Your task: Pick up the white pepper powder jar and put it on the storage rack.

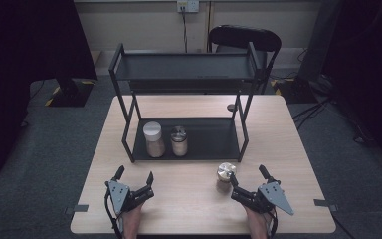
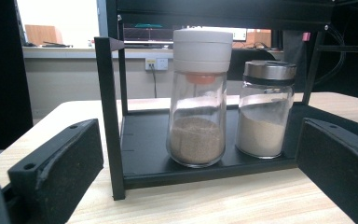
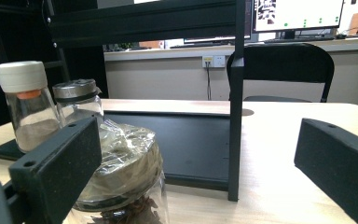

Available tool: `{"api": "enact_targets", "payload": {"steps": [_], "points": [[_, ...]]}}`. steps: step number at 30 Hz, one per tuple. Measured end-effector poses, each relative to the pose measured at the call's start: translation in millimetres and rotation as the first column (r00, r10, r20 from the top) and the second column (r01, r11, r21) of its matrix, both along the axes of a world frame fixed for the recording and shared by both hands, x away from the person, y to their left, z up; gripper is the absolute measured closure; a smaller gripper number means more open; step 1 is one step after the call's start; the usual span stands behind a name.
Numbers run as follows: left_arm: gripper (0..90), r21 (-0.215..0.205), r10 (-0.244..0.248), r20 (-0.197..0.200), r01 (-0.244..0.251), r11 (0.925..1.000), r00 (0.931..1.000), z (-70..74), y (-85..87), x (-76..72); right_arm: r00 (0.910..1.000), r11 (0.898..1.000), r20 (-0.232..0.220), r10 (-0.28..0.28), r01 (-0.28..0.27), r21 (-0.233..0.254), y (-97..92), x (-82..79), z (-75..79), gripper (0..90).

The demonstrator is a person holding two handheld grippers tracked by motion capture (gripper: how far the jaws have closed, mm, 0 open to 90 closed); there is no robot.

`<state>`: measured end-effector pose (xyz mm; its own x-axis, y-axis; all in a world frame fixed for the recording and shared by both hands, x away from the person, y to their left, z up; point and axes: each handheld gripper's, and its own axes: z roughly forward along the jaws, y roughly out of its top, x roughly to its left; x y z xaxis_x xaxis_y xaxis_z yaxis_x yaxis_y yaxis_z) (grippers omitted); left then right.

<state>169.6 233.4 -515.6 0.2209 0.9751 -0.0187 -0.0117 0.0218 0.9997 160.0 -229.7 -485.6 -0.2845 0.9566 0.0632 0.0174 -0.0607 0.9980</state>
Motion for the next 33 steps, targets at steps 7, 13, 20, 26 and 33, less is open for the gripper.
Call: {"api": "enact_targets", "payload": {"steps": [7,13,20,26,33], "points": [[0.2,0.0,0.0,0.0,0.0,1.0,1.0,0.1,0.1,0.1,0.9996,1.0,0.019,-0.02,0.02,0.017,0.6,-5.2,-6.1,0.0],[0.2,-0.001,0.0,0.0,0.0,1.0,1.0,0.0,0.0,0.1,0.9988,0.999,0.007,-0.049,0.049,0.008,0.0,-9.3,-12.9,0.0],[0.1,-0.001,0.0,0.0,0.0,1.0,1.0,-0.1,0.0,0.1,0.9975,0.997,0.005,-0.07,0.07,-0.02,2.3,-11.8,-20.8,0.1],[0.2,0.0,0.0,0.001,0.0,1.0,1.0,-0.2,0.0,-0.1,0.9971,0.997,0.012,-0.076,0.076,-0.03,3.5,-12.9,-24.0,0.2],[0.2,0.0,0.0,0.002,0.0,1.0,1.0,-0.3,0.1,-0.2,0.9966,0.996,0.017,-0.081,0.081,-0.044,5.3,-13.5,-25.3,0.2]]}}
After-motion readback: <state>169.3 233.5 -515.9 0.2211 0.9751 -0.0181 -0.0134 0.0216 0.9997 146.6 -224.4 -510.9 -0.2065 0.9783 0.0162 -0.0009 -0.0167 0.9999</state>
